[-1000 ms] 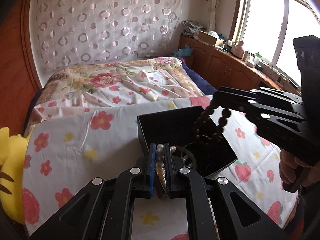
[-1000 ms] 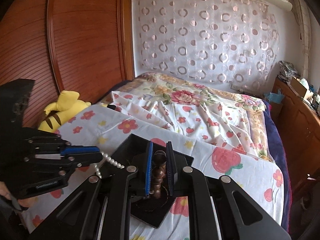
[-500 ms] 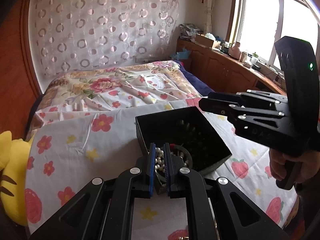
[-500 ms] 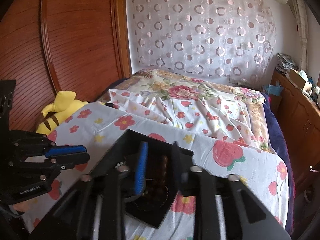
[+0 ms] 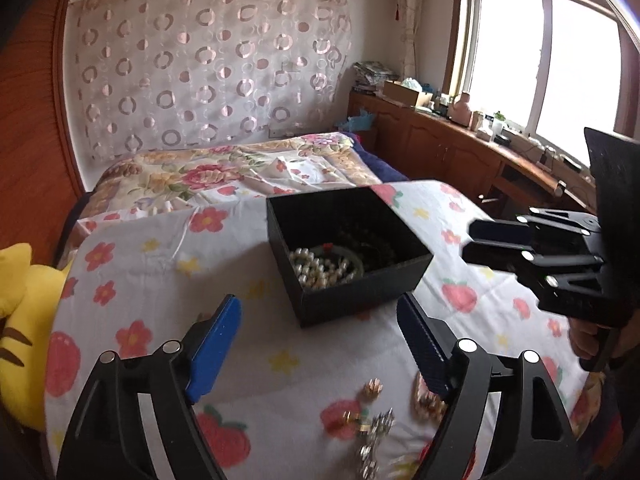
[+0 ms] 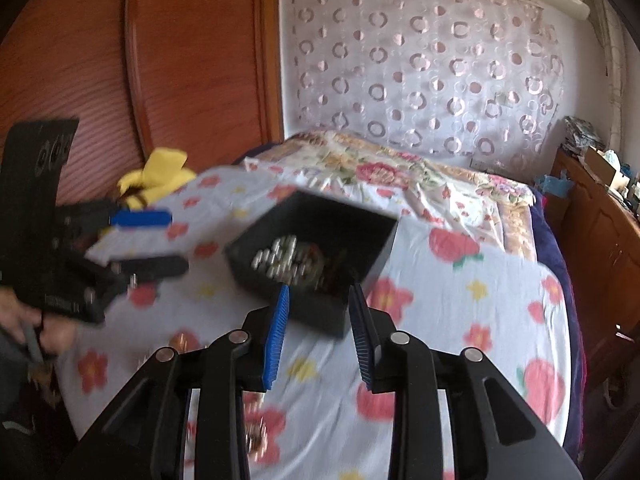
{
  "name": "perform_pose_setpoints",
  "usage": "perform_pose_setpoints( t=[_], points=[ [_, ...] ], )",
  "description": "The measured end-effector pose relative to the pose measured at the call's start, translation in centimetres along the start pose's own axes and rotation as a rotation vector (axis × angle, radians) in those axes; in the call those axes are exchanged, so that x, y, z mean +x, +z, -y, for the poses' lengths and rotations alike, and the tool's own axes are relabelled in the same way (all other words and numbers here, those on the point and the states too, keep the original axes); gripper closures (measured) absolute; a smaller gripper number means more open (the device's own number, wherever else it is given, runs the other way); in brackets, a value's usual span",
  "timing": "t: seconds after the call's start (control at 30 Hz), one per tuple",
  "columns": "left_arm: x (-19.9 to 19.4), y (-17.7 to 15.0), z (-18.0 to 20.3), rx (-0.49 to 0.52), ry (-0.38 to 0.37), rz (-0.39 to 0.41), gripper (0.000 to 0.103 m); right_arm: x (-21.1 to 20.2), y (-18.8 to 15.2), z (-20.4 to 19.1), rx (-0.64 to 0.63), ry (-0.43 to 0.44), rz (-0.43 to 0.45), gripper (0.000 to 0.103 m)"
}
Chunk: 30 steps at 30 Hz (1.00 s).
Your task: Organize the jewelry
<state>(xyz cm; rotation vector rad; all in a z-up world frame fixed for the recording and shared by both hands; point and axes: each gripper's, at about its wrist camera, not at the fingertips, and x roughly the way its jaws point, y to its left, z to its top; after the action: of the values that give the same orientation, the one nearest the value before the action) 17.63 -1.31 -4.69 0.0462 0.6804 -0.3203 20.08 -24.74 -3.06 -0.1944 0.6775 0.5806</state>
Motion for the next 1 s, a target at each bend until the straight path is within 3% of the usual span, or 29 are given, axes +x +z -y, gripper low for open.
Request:
perform_pose_setpoints(
  t=[0.07, 0.33, 0.6, 0.87, 0.93, 1.0],
  points=[
    [-0.5, -0.9, 0.1, 0.005, 0.014, 0.002, 0.021, -0.3, -1.4, -0.5, -0.003, 0.012, -0.018, 0.069],
    [-1.5, -4.7, 0.4, -0.022, 0.002, -0.028, 0.02, -0.5, -6.1, -2.1, -0.004, 0.068, -0.115, 0.07],
    [-2.0, -7.3, 0.7, -0.044, -0.013, -0.059, 0.02, 0.3, -8.4, -3.2, -0.045, 0.064, -0.194, 0.075],
    [-2.3, -8.0, 0.5, -0.054, -0.009, -0.062, 0.02, 1.1, -8.2, -2.9, -0.051, -0.01, -0.223, 0.076],
    [-2.5, -8.0, 0.6, -0.053, -0.008, -0.061, 0.02, 1.1, -8.3, -2.3, -0.055, -0.062, -0.237, 0.084],
    [-2.5, -8.0, 0.6, -0.052, -0.007, -0.06, 0.02, 1.0, -8.4, -1.5, -0.039, -0.064, -0.239, 0.085]
  ],
)
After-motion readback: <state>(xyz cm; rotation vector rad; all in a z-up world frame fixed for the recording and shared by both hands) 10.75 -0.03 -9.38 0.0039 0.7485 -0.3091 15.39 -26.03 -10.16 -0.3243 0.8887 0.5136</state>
